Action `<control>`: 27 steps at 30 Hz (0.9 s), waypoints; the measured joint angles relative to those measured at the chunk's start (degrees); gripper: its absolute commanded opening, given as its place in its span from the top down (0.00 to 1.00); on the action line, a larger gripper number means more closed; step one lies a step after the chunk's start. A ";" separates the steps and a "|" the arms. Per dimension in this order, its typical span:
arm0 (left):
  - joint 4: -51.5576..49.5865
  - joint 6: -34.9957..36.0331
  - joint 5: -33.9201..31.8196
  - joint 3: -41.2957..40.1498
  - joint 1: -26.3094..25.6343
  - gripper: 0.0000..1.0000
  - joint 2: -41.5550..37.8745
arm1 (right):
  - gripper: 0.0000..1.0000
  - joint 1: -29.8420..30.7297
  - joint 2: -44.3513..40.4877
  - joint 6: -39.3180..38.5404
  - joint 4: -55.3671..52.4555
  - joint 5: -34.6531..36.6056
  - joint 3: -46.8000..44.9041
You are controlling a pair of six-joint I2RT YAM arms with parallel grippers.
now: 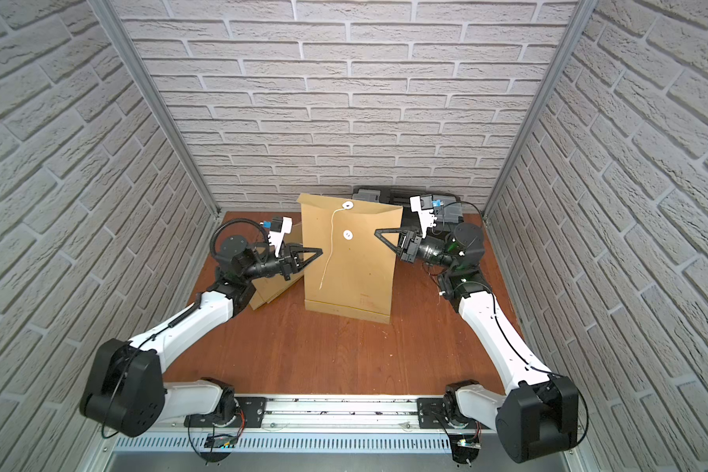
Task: Close the mouth of the file bag
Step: Pick up the file bag from the file bag, then close the file bag.
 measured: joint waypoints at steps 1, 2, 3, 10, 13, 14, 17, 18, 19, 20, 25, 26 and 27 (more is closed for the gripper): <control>-0.20 0.07 -0.02 0.00 0.00 1.00 0.00 | 0.93 -0.04 0.07 -0.20 -0.33 0.15 0.00; -0.42 0.20 -0.11 0.00 0.00 1.00 0.00 | 0.88 -0.09 0.09 -0.48 -0.92 0.44 0.00; -0.74 0.37 -0.35 0.00 0.00 1.00 0.00 | 0.81 -0.13 0.09 -1.01 -1.68 0.76 0.00; -2.64 2.27 -6.97 -0.48 -0.22 1.00 -0.02 | 0.49 -0.76 0.07 -5.88 -12.57 7.32 -0.66; -2.36 2.27 -10.95 -2.23 -0.42 1.00 -0.02 | 0.44 -0.79 -0.42 -8.39 -18.86 12.57 -2.45; -2.40 2.32 -12.31 -2.75 -0.66 1.00 -0.02 | 0.43 -0.79 -0.76 -9.20 -21.22 14.71 -3.21; -3.06 3.21 -16.41 -3.26 -1.73 1.00 -0.24 | 0.42 -0.76 -2.51 -11.06 -27.10 20.79 -5.70; -3.30 3.58 -17.77 -3.23 -2.23 1.00 -0.44 | 0.42 -0.76 -3.26 -11.50 -28.52 22.58 -6.47; -3.48 3.85 -19.37 -3.23 -2.84 1.00 -0.72 | 0.42 -0.76 -4.15 -11.93 -29.81 24.44 -7.30; -3.74 4.02 -20.87 -3.23 -3.41 1.00 -1.03 | 0.42 -0.76 -5.16 -12.26 -30.67 26.21 -8.09; -5.64 5.07 -28.02 -3.06 -6.23 1.00 -2.21 | 0.43 1.68 -9.97 -12.98 -29.27 33.79 -12.39; -6.43 5.42 -29.20 -2.84 -6.95 1.00 -2.40 | 0.44 3.10 -10.86 -12.98 -27.61 35.10 -13.86; -7.19 5.77 -30.18 -2.58 -7.61 1.00 -2.56 | 0.44 4.46 -11.45 -12.98 -25.86 36.02 -15.15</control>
